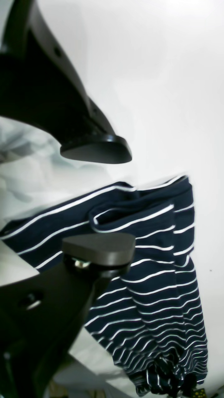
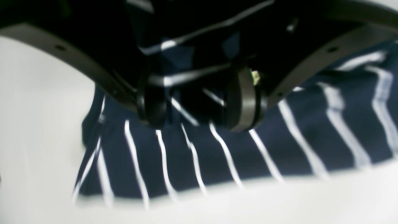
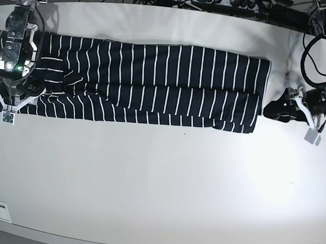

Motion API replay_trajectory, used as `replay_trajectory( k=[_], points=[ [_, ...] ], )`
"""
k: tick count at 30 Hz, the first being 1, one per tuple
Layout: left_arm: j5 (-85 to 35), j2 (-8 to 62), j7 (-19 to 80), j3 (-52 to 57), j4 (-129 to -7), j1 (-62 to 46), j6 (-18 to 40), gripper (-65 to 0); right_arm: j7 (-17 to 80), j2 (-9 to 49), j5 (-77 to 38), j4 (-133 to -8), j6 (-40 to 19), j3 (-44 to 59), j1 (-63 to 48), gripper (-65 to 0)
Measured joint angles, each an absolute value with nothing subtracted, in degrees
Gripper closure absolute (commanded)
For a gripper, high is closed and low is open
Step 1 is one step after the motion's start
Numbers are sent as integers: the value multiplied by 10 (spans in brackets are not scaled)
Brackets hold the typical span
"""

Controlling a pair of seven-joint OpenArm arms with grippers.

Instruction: Fold the T-shirt properly

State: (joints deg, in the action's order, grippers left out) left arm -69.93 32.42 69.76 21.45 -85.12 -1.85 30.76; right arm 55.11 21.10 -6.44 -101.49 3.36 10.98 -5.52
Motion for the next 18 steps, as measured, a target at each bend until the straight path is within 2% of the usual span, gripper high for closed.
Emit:
replay_trajectory(
  k=[10,18],
  points=[
    [-629,262,662,216,-852,-39,284,-369,547,211,-23,-1023,-24,116,-56,-343],
    [-596,207,638,219,-855,-33,256,-369,547,271,-24,-1023,-16,164,-57,-343]
  ],
)
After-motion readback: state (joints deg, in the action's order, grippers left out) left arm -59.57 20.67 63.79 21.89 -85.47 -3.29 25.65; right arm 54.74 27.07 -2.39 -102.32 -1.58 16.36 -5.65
